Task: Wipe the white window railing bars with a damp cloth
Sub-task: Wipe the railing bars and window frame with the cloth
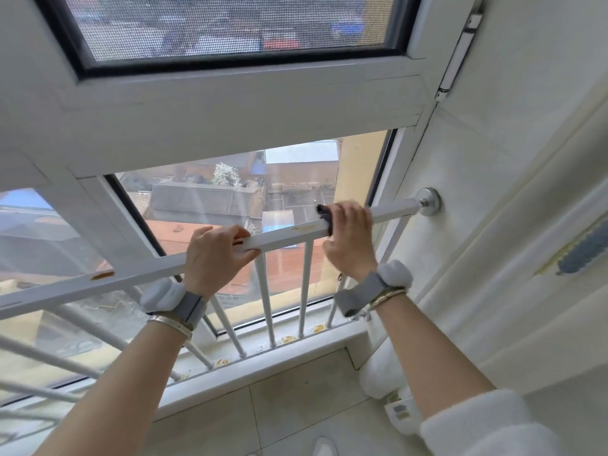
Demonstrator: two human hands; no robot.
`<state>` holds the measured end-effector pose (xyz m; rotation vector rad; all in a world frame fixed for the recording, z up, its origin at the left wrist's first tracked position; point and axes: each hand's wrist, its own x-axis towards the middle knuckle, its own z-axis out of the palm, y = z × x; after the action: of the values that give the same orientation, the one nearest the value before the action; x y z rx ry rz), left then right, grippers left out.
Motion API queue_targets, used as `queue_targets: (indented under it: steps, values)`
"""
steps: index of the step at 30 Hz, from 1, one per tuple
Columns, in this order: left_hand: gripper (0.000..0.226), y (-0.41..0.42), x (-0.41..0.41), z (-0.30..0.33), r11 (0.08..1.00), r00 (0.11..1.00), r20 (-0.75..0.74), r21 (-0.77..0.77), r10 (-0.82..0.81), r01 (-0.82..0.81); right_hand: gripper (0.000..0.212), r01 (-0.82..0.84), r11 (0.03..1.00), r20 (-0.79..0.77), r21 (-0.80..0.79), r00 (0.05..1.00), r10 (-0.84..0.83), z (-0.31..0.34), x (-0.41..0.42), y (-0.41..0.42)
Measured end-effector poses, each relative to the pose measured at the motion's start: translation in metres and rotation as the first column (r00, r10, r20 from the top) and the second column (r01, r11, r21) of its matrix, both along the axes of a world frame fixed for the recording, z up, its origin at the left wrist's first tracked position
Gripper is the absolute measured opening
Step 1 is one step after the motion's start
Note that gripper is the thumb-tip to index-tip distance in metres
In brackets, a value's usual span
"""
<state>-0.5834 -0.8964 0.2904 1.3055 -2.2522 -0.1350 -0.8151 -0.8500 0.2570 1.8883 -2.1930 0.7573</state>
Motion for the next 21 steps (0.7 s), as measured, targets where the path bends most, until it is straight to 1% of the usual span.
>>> queue_targets:
  steps: [2, 4, 6, 8, 10, 12, 15, 18, 21]
  values:
    - [0.032, 0.000, 0.001, 0.000, 1.000, 1.000, -0.007, -0.014, 0.000, 0.000, 0.045, -0.117, 0.993, -0.056, -0.033, 0.992, 0.115, -0.001, 0.034, -0.001]
    - [0.033, 0.001, 0.002, 0.000, 1.000, 1.000, -0.008, -0.022, 0.008, -0.008, 0.052, -0.243, 0.968, -0.128, -0.057, 0.964, 0.234, -0.001, 0.054, -0.002]
    - [0.034, 0.001, 0.002, 0.000, 1.000, 1.000, -0.008, -0.024, 0.008, -0.008, 0.056, -0.368, 0.930, -0.233, -0.021, 0.906, 0.353, 0.002, 0.047, -0.003]
    - [0.034, 0.000, 0.003, 0.000, 1.000, 1.000, -0.005, -0.020, -0.006, 0.006, 0.067, -0.432, 0.901, -0.257, 0.040, 0.867, 0.427, 0.008, 0.020, -0.003]
    - [0.034, -0.001, 0.003, 0.000, 0.999, 1.000, -0.011, -0.023, -0.022, 0.021, 0.067, -0.398, 0.913, -0.272, 0.092, 0.872, 0.408, 0.016, -0.012, 0.000]
    - [0.035, -0.001, 0.003, 0.001, 0.999, 0.999, -0.022, -0.025, -0.029, 0.028, 0.065, -0.308, 0.939, -0.280, 0.154, 0.898, 0.340, 0.021, -0.045, 0.004]
    - [0.035, -0.001, 0.003, 0.000, 0.999, 1.000, -0.015, -0.028, -0.025, 0.025, 0.062, -0.232, 0.944, -0.221, 0.234, 0.933, 0.284, 0.023, -0.069, 0.004]
    - [0.035, -0.001, 0.004, -0.002, 0.999, 1.000, -0.013, -0.043, -0.019, 0.019, 0.069, -0.252, 0.940, -0.136, 0.228, 0.948, 0.288, 0.023, -0.045, -0.006]
    - [0.035, -0.002, 0.004, -0.004, 0.999, 1.000, -0.011, -0.041, -0.011, 0.011, 0.064, -0.305, 0.926, -0.084, 0.221, 0.941, 0.329, 0.017, 0.004, -0.016]
